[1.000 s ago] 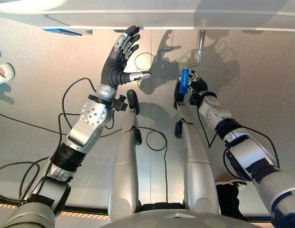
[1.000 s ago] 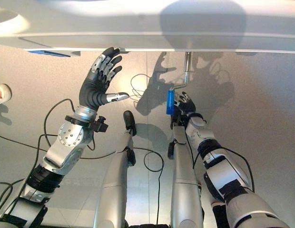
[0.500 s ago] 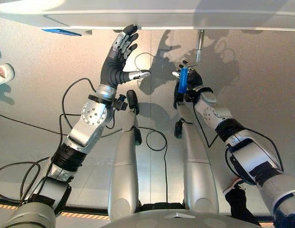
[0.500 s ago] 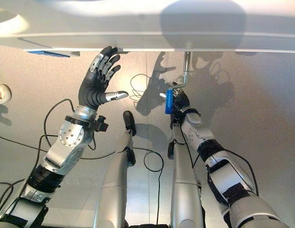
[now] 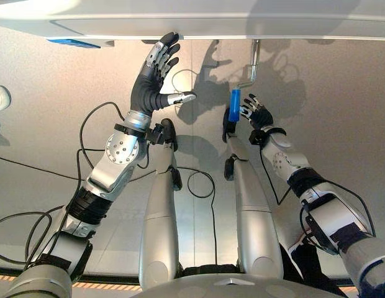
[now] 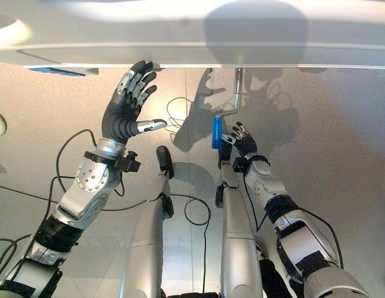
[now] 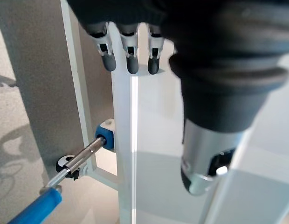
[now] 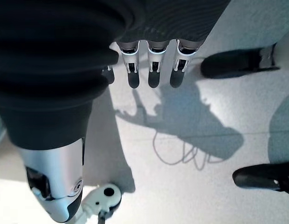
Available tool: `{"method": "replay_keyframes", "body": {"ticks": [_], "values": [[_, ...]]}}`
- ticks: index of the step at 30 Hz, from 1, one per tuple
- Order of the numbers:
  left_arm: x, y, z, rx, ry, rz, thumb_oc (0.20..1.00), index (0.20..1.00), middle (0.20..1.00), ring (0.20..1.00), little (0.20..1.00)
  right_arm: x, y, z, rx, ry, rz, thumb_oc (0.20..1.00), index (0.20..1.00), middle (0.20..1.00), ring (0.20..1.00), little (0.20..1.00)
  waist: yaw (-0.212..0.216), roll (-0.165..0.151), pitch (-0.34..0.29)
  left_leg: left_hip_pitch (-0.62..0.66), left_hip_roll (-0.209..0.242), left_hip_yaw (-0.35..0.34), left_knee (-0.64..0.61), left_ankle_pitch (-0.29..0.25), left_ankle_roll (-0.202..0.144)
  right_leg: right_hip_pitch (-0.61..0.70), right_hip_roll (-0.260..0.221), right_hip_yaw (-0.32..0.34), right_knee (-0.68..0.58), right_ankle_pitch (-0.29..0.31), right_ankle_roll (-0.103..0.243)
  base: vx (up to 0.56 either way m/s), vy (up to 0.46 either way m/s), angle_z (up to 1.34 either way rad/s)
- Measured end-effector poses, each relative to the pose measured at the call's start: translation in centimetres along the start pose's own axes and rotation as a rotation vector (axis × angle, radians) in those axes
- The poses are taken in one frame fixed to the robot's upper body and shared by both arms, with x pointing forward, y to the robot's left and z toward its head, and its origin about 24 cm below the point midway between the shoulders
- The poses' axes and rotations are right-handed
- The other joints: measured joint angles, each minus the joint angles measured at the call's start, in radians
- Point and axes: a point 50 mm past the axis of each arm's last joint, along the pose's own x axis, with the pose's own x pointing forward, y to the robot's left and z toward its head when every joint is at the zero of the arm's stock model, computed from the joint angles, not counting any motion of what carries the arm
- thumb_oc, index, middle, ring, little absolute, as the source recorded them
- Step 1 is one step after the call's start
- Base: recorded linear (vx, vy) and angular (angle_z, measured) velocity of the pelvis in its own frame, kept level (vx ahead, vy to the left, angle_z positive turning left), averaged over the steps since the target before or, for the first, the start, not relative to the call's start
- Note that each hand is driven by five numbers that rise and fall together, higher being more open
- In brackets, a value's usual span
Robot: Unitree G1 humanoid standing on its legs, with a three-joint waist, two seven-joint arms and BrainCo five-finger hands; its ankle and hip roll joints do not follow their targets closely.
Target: Raise the hospital bed
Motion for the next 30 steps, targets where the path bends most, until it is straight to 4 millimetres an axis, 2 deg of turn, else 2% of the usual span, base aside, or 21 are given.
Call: {"method": "replay_keyframes", "body": {"ticks": [11,14,15,19,25,30], "values": [[-0.1,0.3,0.1,0.016,0.004,-0.003,1.000,1.000,1.000,1.000,1.000,-0.4,-1.1,1.2,-0.017,-0.045,-0.012,1.000,1.000,1.000,1.000,1.000,0.002,0.000,0.000,0.000,0.000,0.002,-0.007,0.000,0.000,-0.002,0.001,0.001,-0.007,0.000,0.000,0.00,0.000,0.00],[-0.2,0.3,0.2,0.015,0.002,-0.001,1.000,1.000,1.000,1.000,1.000,-1.1,-1.0,2.2,-0.041,-0.094,0.022,1.000,1.000,1.000,1.000,1.000,0.000,0.000,0.000,0.000,0.001,0.002,-0.008,-0.001,0.000,-0.002,0.002,0.002,-0.007,0.000,0.000,0.00,0.000,0.00],[-0.5,0.5,0.7,0.014,-0.017,0.008,1.000,1.000,1.000,1.000,1.000,-2.1,-0.7,3.0,-0.067,-0.142,0.073,1.000,1.000,1.000,1.000,1.000,0.000,0.000,0.000,-0.005,0.001,0.003,-0.008,-0.001,0.000,-0.008,0.002,0.002,-0.008,0.000,0.000,0.00,0.000,0.00],[-0.9,0.9,1.1,0.039,-0.021,0.004,1.000,1.000,1.000,1.000,1.000,-4.0,-0.1,4.3,-0.091,-0.220,0.171,1.000,1.000,1.000,1.000,1.000,-0.004,-0.001,0.000,-0.005,0.002,0.001,-0.006,-0.001,-0.001,-0.005,0.003,0.002,-0.006,0.000,0.000,0.00,0.000,0.00],[-1.0,1.2,1.4,0.066,-0.018,-0.009,1.000,1.000,1.000,1.000,1.000,-4.4,-0.3,3.9,-0.115,-0.202,0.197,1.000,1.000,1.000,1.000,1.000,-0.004,-0.001,0.000,-0.005,0.000,0.001,-0.004,-0.001,-0.001,-0.005,0.001,0.001,-0.005,0.000,0.000,0.00,0.000,0.00],[-1.0,1.2,1.4,0.068,-0.017,-0.010,1.000,1.000,1.000,1.000,1.000,-4.5,0.5,3.0,-0.130,-0.170,0.243,1.000,1.000,1.000,1.000,1.000,-0.001,-0.001,0.000,-0.006,0.000,0.000,-0.004,-0.001,-0.001,-0.005,0.000,0.000,-0.005,0.000,0.000,0.00,0.000,0.00]]}}
